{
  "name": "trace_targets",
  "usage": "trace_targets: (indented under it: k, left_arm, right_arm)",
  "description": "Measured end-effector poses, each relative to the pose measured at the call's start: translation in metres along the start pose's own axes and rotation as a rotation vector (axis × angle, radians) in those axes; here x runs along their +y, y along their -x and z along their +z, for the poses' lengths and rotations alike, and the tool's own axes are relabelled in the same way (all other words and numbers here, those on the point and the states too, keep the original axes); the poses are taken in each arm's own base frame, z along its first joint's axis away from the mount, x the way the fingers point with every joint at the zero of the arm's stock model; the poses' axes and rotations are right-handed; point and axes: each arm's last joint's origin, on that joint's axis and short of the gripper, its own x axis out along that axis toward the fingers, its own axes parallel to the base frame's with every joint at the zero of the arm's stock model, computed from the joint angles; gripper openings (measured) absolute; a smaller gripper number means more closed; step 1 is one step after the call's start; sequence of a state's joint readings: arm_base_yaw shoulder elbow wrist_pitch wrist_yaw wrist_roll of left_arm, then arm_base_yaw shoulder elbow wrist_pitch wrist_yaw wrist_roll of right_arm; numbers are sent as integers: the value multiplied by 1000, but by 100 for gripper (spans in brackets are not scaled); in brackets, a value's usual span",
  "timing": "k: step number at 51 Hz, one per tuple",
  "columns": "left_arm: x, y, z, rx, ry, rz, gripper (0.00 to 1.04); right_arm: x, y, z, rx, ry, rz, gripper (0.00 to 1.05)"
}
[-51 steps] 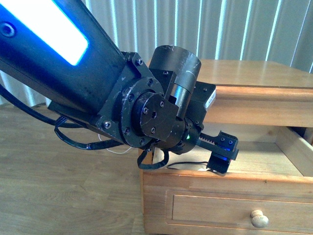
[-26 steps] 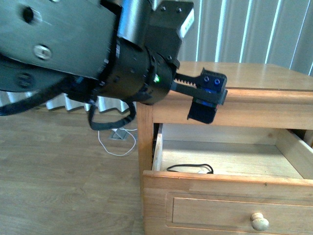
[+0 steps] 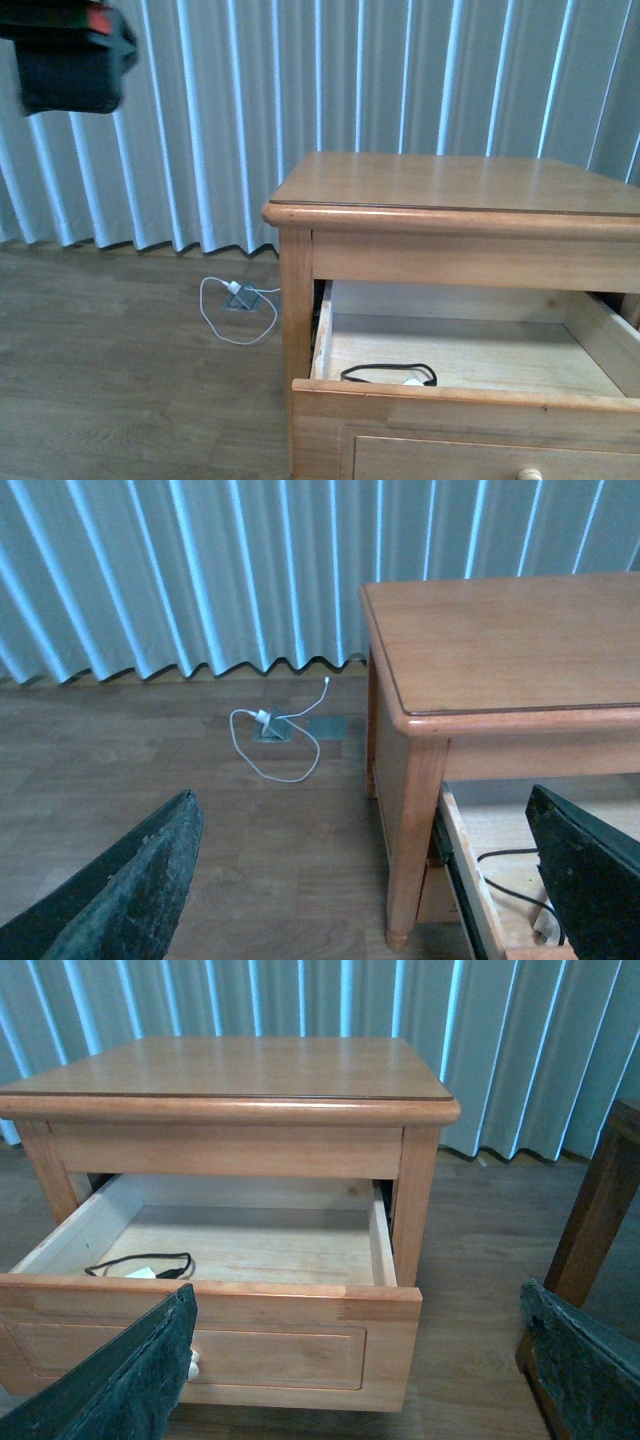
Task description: Put charger into drawer
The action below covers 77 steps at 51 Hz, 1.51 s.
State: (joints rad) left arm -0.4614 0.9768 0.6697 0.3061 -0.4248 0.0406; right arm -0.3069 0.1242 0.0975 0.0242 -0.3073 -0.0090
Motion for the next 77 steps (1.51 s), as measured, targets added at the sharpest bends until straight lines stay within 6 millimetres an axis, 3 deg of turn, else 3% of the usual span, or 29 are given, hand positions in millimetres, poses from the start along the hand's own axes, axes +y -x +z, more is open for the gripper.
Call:
trace_targets:
  k: [10,23,37,43,62,67,77]
  left_arm:
    - [28,48,-18,22,59,99,99]
    - [45,98,-43,25,162,181,99]
    - [46,104,-48,23,201,190,99]
    - [52,106,-62,-1,110,31,76]
    - [68,105,-106,8,51,25,6]
    - [77,106,-114,6,49,39,4]
    - [77,106,-124,9,48,35,4]
  right_arm:
    - [0,0,0,0,0,0,96]
    - [0,0,0,0,0,0,96]
    - [0,0,0,0,0,-1,96]
    - [0,0,0,0,0,-2,96]
    - [0,0,0,0,0,-2,96]
    - [0,0,0,0,0,-1,96]
    - [0,0,0,0,0,-2,96]
